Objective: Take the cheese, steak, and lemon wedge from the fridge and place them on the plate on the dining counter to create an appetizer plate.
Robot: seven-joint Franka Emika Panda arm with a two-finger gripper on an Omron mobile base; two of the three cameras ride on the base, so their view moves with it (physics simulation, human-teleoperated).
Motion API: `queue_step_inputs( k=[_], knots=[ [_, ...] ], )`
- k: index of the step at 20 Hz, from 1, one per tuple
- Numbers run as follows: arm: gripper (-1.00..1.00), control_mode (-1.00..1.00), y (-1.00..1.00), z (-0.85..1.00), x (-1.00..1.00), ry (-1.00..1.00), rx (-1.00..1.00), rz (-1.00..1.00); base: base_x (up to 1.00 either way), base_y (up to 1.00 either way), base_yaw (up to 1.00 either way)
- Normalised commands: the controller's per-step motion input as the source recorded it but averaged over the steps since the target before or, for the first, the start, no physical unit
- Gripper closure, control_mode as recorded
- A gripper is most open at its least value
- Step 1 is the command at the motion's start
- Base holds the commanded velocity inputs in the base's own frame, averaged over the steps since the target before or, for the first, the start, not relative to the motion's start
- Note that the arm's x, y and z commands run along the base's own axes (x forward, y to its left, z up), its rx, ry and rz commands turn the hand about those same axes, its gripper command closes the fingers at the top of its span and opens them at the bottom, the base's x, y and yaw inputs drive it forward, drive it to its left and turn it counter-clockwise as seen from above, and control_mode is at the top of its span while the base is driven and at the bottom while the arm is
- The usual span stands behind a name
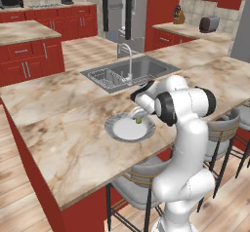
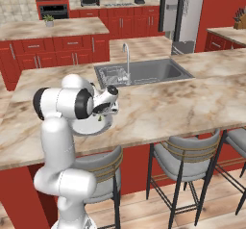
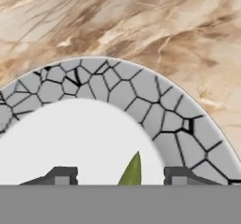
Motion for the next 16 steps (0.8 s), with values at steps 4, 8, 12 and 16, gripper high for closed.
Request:
queue_step_inputs(
  k=[4, 8, 12, 16],
  knots=[
    [-1.00, -1.00, 0.00, 0.86, -0.79, 0.01, 0.00, 0.00, 0.00, 0.00, 0.00],
    [-1.00, -1.00, 0.00, 1.00, -1.00, 0.00, -0.02, 0.00, 0.00, 0.00, 0.00],
    [-1.00, -1.00, -0.02, 1.00, -1.00, 0.21, 0.00, 0.00, 0.00, 0.00, 0.00],
    [-1.00, -1.00, -0.01, 0.97, -1.00, 0.25, 0.00, 0.00, 0.00, 0.00, 0.00]
  ],
)
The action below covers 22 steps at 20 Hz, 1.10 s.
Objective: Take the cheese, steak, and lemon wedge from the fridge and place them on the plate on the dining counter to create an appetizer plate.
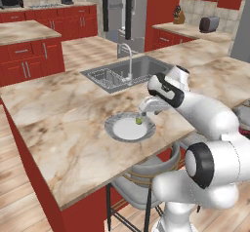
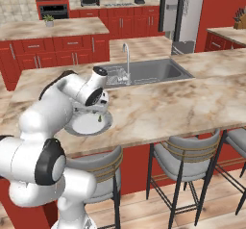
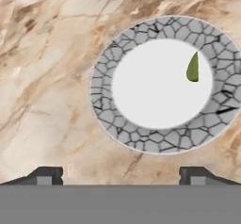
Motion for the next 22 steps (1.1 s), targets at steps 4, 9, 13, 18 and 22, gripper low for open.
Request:
queue_step_inputs(
  k=[4, 9, 13, 18, 22],
  knots=[
    [-1.00, -1.00, 0.00, 0.83, -1.00, 0.22, -0.01, -0.05, 0.00, 0.00, 0.00],
    [-1.00, -1.00, -0.03, 0.62, -1.00, 0.13, -0.01, -0.06, 0.00, 0.00, 0.00],
    [-1.00, -1.00, -0.34, 0.28, -0.84, -0.01, -0.13, -0.07, 0.00, 0.00, 0.00],
    [-1.00, -1.00, -0.47, 0.20, -0.50, -0.08, -0.27, -0.15, 0.00, 0.00, 0.00],
    [-1.00, -1.00, -0.31, 0.14, -0.41, -0.07, -0.29, -0.15, 0.00, 0.00, 0.00]
  ],
)
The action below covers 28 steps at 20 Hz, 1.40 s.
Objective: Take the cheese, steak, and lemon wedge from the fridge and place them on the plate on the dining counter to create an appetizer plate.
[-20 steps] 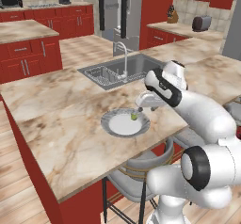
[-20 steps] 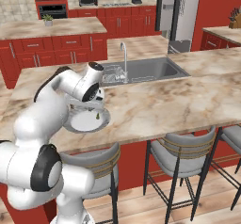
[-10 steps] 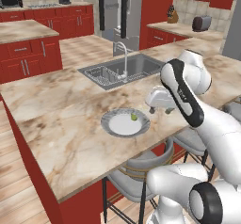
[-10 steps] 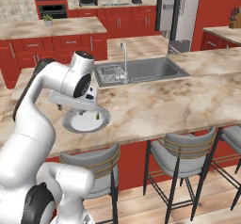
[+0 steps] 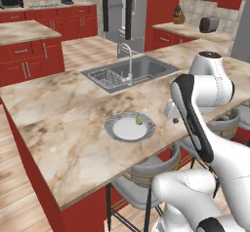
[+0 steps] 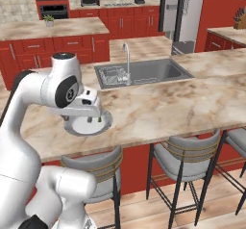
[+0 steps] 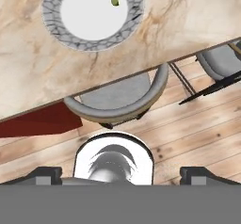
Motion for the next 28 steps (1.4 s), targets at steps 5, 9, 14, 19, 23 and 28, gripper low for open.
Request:
queue_step_inputs(
  k=[5, 9, 14, 19, 23, 28],
  knots=[
    [-1.00, 1.00, -0.09, 0.11, -0.58, 0.00, -0.02, -0.02, -0.40, -0.01, 0.00],
    [-1.00, 1.00, 0.00, 0.00, 0.00, 0.00, 0.00, 0.00, -1.00, 0.00, 0.02],
    [-1.00, 1.00, 0.00, 0.00, 0.00, 0.00, 0.00, 0.00, -1.00, 0.20, 0.14],
    [-1.00, 1.00, 0.00, 0.00, 0.00, 0.00, 0.00, 0.00, -0.86, 0.94, 0.28],
    [-1.00, 1.00, 0.00, 0.00, 0.00, 0.00, 0.00, 0.00, -0.41, 1.00, 0.37],
    [-1.00, 1.00, 0.00, 0.00, 0.00, 0.00, 0.00, 0.00, -0.30, 1.00, 0.12]
  ],
)
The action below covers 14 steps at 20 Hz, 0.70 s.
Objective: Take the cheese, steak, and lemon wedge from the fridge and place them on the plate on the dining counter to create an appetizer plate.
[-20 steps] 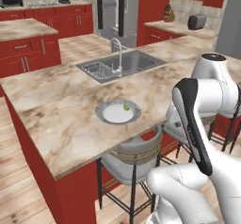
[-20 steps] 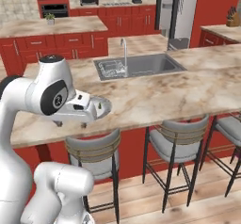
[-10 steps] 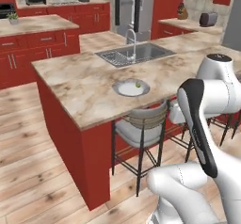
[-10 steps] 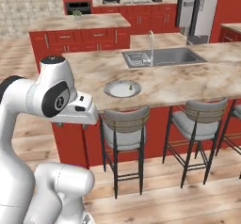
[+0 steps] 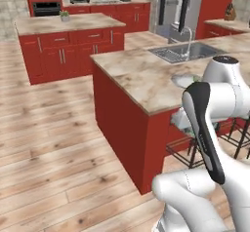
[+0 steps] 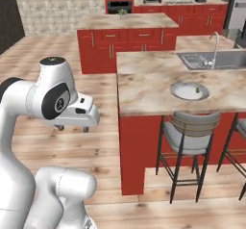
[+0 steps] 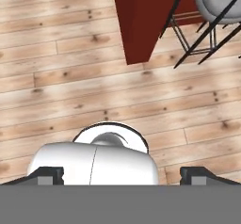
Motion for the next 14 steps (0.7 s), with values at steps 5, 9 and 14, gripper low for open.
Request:
queue_step_inputs(
  k=[5, 9, 14],
  knots=[
    [-1.00, 1.00, 0.00, 0.00, 0.00, 0.00, 0.00, 0.00, -0.27, 1.00, 0.00],
    [-1.00, 1.00, 0.00, 0.00, 0.00, 0.00, 0.00, 0.00, 0.01, 1.00, -0.09],
    [-1.00, 1.00, 0.00, 0.00, 0.00, 0.00, 0.00, 0.00, 0.79, 1.00, -0.18]
  ],
)
